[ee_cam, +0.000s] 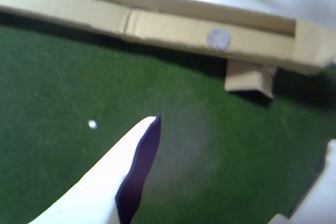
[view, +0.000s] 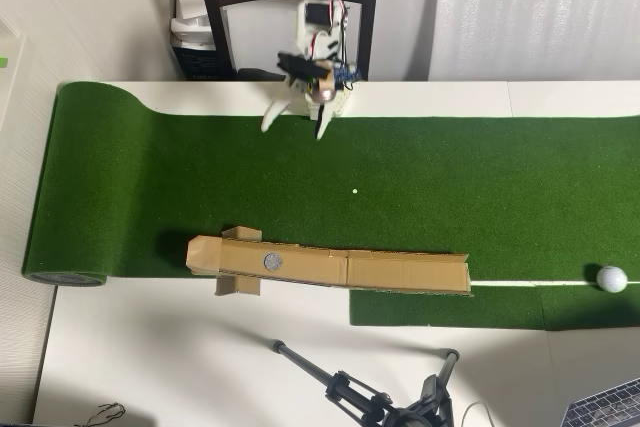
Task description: Pick up the golf ball and place it on the gray mark at the back.
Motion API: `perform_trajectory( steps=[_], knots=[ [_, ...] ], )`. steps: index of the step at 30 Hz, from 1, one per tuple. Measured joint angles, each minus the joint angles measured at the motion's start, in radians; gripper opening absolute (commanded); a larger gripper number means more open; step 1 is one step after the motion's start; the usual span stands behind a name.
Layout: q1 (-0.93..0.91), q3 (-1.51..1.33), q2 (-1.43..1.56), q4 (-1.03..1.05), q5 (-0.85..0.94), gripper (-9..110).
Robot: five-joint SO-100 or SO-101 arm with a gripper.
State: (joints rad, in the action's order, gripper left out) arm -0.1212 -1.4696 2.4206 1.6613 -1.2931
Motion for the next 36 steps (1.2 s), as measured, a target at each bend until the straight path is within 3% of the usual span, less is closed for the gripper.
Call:
perform_trajectory(
  steps=[15, 19, 28, 36],
  knots=[
    [-0.058, -0.838, 0.877, -0.054, -0.130, 50],
    [-0.058, -1.008, 0.920, -0.144, -0.137, 50],
    [-0.048, -1.302, 0.919, -0.554, -0.135, 49],
    [0.087, -1.445, 0.907, -0.611, -0.130, 49]
  ],
)
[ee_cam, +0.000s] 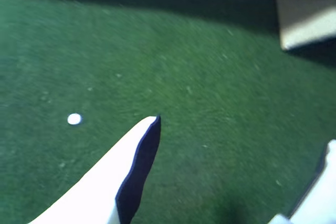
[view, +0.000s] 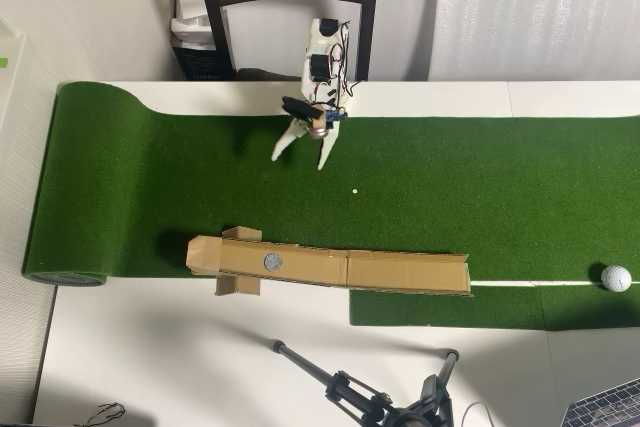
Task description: Pick up the golf ball and place it on the gray mark at the back.
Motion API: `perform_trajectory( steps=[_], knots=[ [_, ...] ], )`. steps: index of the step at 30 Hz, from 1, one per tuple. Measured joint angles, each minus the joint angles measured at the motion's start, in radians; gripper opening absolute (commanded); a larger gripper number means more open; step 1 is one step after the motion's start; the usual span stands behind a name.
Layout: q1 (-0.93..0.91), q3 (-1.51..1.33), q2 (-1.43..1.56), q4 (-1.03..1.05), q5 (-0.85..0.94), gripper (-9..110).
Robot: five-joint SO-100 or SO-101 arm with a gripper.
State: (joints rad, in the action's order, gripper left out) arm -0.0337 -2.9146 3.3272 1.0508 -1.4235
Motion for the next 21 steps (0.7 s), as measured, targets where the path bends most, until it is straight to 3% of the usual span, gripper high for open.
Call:
perform_trajectory(
  steps=[21],
  knots=[
    [0.029, -0.204, 0.000, 0.081, -0.164, 48]
  ],
)
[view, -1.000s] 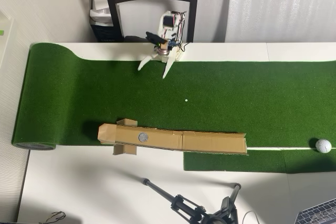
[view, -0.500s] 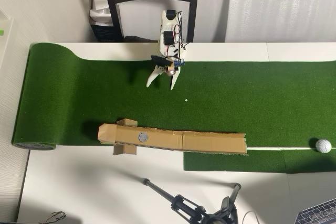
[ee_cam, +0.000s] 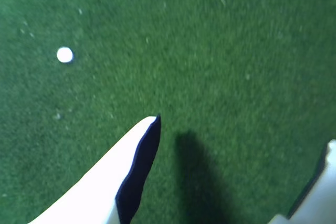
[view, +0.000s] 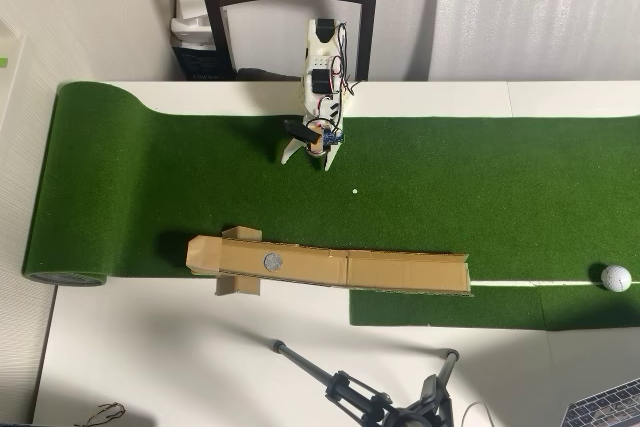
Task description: Pick up the golf ball and place it on the gray mark at the back.
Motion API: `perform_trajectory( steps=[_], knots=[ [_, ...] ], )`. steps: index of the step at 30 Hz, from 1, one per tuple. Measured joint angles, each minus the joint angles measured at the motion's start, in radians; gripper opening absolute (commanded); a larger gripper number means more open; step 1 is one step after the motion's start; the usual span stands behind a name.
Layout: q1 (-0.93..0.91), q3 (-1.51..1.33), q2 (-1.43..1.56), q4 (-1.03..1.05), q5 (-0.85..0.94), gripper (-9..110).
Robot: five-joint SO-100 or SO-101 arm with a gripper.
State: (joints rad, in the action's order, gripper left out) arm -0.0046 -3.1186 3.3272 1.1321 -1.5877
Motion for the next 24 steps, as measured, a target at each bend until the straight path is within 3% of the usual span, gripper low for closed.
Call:
perform_trajectory(
  steps=[12, 19, 24],
  knots=[
    [0.000, 0.000, 0.000, 0.012, -0.012, 14],
    [0.000, 0.000, 0.000, 0.063, -0.012, 0],
    [0.000, 0.000, 0.000, 0.103, -0.048, 0]
  ],
)
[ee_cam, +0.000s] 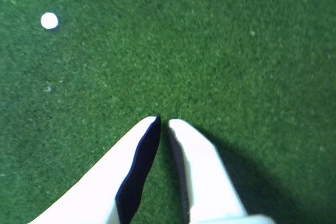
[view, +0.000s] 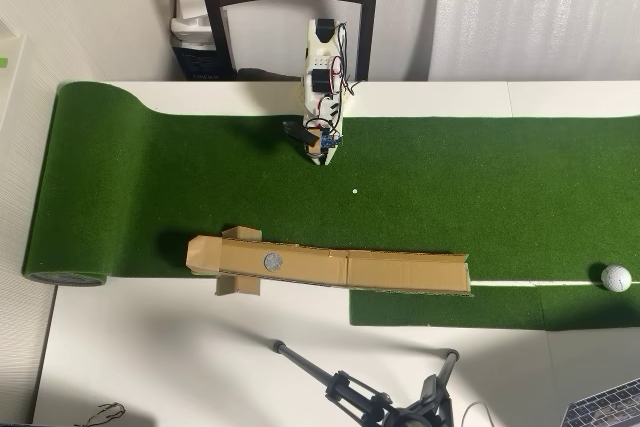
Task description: Pick up the golf ball and place it on the gray mark at the back.
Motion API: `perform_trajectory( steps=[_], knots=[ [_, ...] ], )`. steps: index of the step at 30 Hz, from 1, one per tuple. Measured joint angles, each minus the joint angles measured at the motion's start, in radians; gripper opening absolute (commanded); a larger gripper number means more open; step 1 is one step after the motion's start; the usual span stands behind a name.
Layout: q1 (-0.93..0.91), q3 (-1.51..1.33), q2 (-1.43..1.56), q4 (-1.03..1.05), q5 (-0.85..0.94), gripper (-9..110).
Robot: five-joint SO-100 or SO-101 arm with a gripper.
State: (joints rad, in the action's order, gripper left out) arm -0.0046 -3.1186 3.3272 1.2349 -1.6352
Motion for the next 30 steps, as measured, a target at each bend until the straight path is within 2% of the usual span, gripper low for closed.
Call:
perform_trajectory(
  steps=[30],
  knots=[
    [0.000, 0.000, 0.006, 0.021, -0.049, 1]
  ],
)
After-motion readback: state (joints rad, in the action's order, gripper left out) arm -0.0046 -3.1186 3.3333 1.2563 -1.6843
